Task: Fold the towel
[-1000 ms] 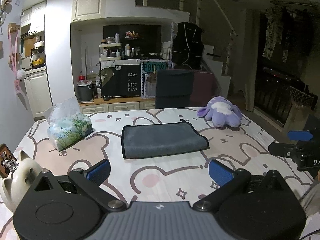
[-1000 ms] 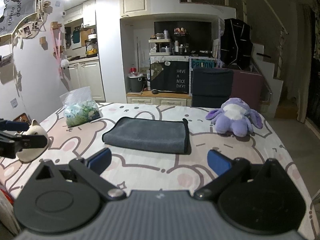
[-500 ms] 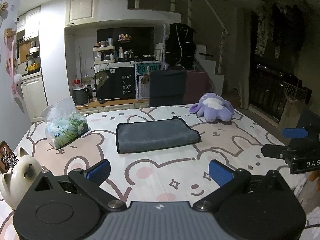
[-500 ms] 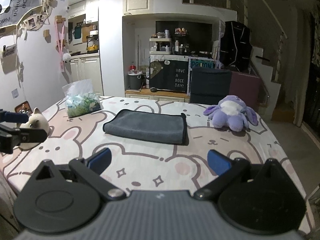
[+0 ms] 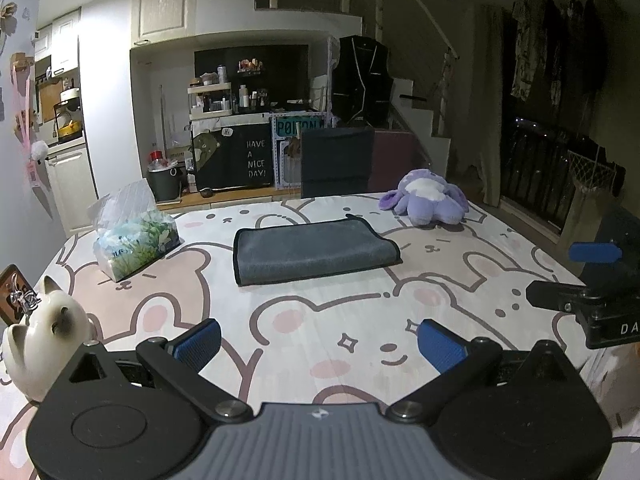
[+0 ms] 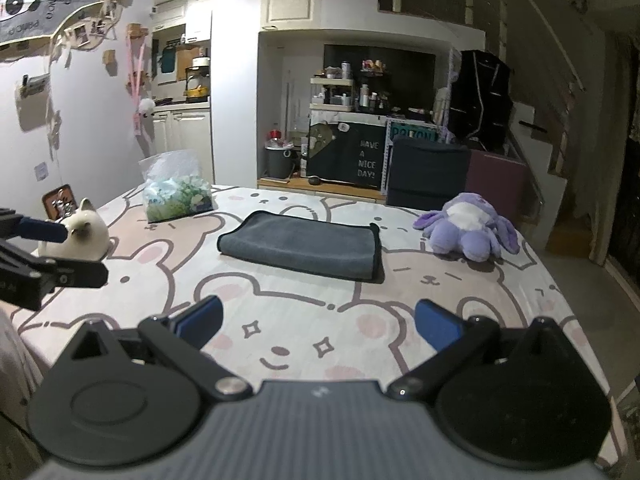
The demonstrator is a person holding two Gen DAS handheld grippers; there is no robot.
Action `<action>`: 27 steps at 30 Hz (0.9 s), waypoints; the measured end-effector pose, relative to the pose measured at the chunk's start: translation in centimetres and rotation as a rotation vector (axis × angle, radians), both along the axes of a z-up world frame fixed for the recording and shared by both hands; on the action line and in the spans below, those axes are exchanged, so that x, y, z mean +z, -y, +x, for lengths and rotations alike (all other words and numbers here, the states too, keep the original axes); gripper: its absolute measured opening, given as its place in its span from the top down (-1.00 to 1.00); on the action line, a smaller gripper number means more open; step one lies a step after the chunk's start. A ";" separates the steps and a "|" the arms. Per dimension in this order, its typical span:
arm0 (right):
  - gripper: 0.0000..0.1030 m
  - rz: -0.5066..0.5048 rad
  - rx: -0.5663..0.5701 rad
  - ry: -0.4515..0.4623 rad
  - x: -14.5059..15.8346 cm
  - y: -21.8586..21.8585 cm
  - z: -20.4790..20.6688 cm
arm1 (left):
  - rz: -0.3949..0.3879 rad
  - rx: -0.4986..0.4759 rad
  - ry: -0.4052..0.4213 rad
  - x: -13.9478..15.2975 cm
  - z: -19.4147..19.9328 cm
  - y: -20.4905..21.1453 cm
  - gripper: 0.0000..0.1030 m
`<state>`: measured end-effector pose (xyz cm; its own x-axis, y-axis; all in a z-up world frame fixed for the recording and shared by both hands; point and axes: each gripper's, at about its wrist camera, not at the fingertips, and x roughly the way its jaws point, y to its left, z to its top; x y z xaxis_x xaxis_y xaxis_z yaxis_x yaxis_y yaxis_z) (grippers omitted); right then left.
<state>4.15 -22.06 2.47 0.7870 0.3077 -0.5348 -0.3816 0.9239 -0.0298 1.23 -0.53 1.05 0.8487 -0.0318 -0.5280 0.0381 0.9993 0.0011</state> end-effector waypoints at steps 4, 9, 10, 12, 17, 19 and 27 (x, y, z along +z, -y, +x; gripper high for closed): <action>-0.99 0.001 -0.011 -0.001 -0.3 0.1 -0.4 | 0.001 -0.002 0.003 -0.1 -0.2 0.1 -1.00; -0.99 -0.002 -0.036 -0.008 -0.5 0.3 -0.3 | 0.002 -0.004 0.008 -0.3 -0.6 0.0 -1.00; -0.99 -0.007 -0.039 -0.007 -0.6 0.2 -0.4 | 0.003 -0.003 0.008 -0.3 -0.6 0.0 -1.00; -0.99 -0.016 -0.038 -0.003 -0.6 0.1 -0.5 | 0.001 -0.002 0.010 -0.4 -0.8 0.0 -1.00; -0.99 -0.016 -0.024 0.004 -0.8 0.0 -0.9 | 0.005 -0.003 0.009 -0.4 -0.8 0.0 -1.00; -0.99 -0.014 -0.020 0.003 -0.8 0.1 -0.9 | 0.004 -0.003 0.009 -0.4 -0.8 0.0 -1.00; -0.99 -0.010 -0.011 0.001 -0.9 0.3 -0.9 | 0.005 -0.003 0.009 -0.5 -0.9 0.0 -1.00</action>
<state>3.22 -22.32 1.61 0.7907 0.2940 -0.5370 -0.3715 0.9276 -0.0391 0.35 -0.50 0.59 0.8535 -0.0316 -0.5202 0.0407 0.9992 0.0061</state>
